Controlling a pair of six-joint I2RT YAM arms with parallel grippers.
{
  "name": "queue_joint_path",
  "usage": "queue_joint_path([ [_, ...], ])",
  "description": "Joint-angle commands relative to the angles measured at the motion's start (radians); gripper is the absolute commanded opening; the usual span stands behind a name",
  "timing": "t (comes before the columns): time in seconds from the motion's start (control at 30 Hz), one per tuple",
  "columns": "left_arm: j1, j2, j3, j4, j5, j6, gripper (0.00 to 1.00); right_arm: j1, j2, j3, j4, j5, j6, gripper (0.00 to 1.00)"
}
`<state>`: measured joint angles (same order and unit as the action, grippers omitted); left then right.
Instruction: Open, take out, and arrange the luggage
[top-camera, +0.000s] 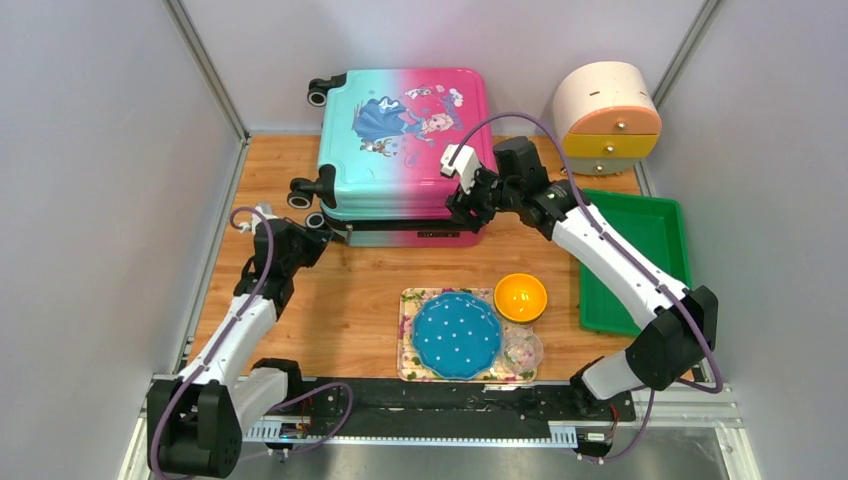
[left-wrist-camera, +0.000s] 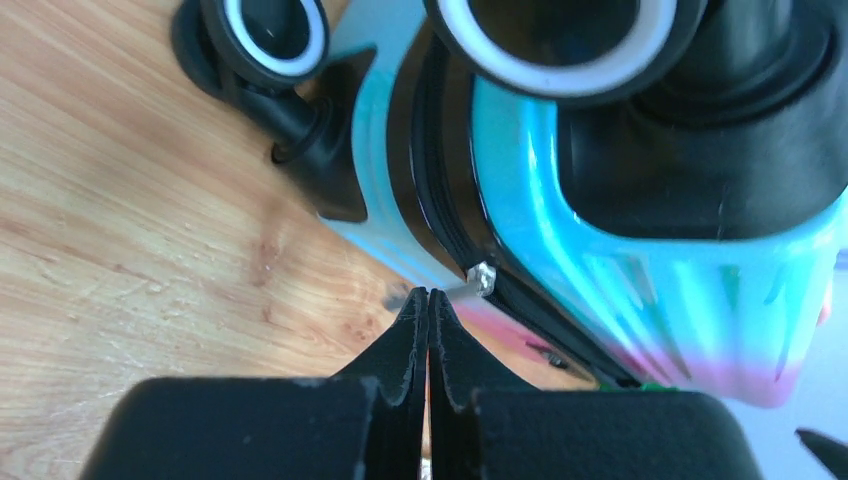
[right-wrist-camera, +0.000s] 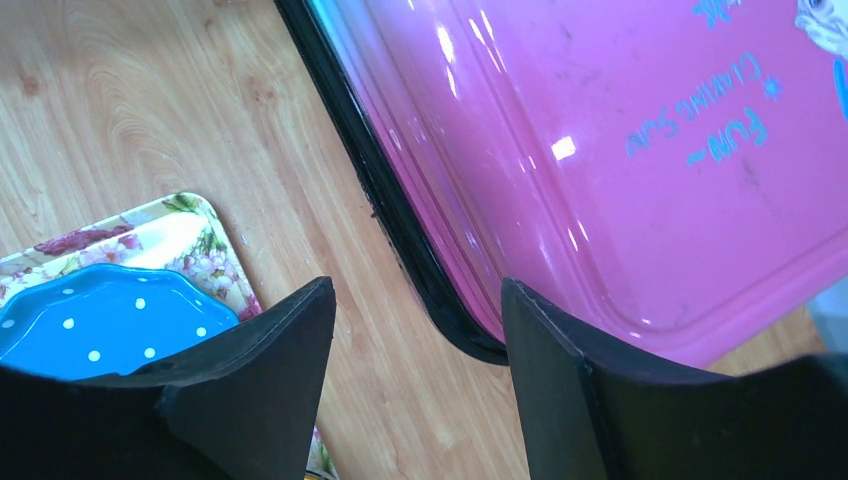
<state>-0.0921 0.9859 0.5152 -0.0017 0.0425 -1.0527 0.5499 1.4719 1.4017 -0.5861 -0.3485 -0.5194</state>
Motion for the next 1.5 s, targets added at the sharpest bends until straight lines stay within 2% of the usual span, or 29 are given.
queue_joint_path([
  [0.0,0.076,-0.044,0.029,0.009,-0.065,-0.078,0.00,0.019,0.022,0.056,0.037,0.040,-0.067,0.66],
  [0.1,0.129,-0.056,-0.010,0.034,-0.064,-0.037,0.00,0.019,0.025,0.057,0.029,0.046,-0.068,0.66],
  [0.17,0.163,-0.079,-0.087,0.182,0.087,0.165,0.00,0.019,0.024,0.053,0.029,0.048,-0.067,0.67],
  [0.2,0.161,-0.093,-0.110,0.333,0.159,0.263,0.04,0.019,0.022,0.052,0.031,0.052,-0.064,0.67],
  [0.23,0.161,-0.117,-0.128,0.374,0.268,0.392,0.16,0.019,0.024,0.051,0.029,0.055,-0.059,0.67],
  [0.3,0.154,-0.128,-0.149,0.365,0.319,0.477,0.23,0.019,0.022,0.049,0.031,0.069,-0.048,0.67],
  [0.33,0.146,-0.145,-0.155,0.349,0.324,0.559,0.34,0.019,0.022,0.049,0.032,0.072,-0.039,0.67],
  [0.43,0.095,-0.187,-0.214,0.354,0.268,0.701,0.43,0.019,0.024,0.049,0.032,0.077,-0.019,0.67],
  [0.47,0.007,-0.191,-0.233,0.356,0.235,0.741,0.44,0.019,0.024,0.049,0.032,0.080,-0.014,0.67],
  [0.5,-0.033,-0.188,-0.239,0.364,0.199,0.820,0.44,0.018,0.025,0.046,0.034,0.085,-0.011,0.67],
  [0.6,-0.164,-0.155,-0.244,0.388,0.009,0.888,0.45,0.018,0.022,0.036,0.035,0.094,0.001,0.67],
  [0.63,-0.190,-0.120,-0.238,0.385,-0.077,0.887,0.47,0.019,0.019,0.033,0.038,0.095,0.004,0.67],
  [0.7,-0.247,-0.086,-0.202,0.373,-0.148,0.852,0.51,0.019,0.018,0.029,0.042,0.100,0.015,0.67],
  [0.73,-0.262,-0.058,-0.189,0.379,-0.200,0.838,0.59,0.018,0.015,0.025,0.043,0.100,0.018,0.67],
  [0.83,-0.296,-0.015,-0.181,0.445,-0.248,0.801,0.70,0.019,0.011,0.019,0.045,0.100,0.019,0.67],
  [0.87,-0.304,-0.003,-0.173,0.460,-0.256,0.795,0.72,0.019,0.010,0.016,0.046,0.101,0.019,0.67],
  [1.0,-0.327,0.071,-0.116,0.453,-0.381,0.767,0.71,0.019,0.002,0.002,0.052,0.106,0.024,0.67],
  [1.17,-0.337,0.154,-0.057,0.474,-0.424,0.735,0.65,0.018,-0.009,-0.021,0.057,0.108,0.039,0.67],
  [1.27,-0.340,0.181,-0.029,0.470,-0.438,0.729,0.58,0.018,-0.009,-0.026,0.060,0.108,0.041,0.67],
  [1.37,-0.340,0.181,-0.027,0.456,-0.446,0.732,0.42,0.018,-0.007,-0.024,0.068,0.118,0.039,0.67],
  [1.4,-0.340,0.171,-0.027,0.442,-0.460,0.728,0.29,0.018,-0.005,-0.021,0.069,0.121,0.039,0.67],
  [1.47,-0.342,0.155,-0.029,0.389,-0.470,0.720,0.16,0.018,-0.002,-0.017,0.071,0.125,0.033,0.67],
])
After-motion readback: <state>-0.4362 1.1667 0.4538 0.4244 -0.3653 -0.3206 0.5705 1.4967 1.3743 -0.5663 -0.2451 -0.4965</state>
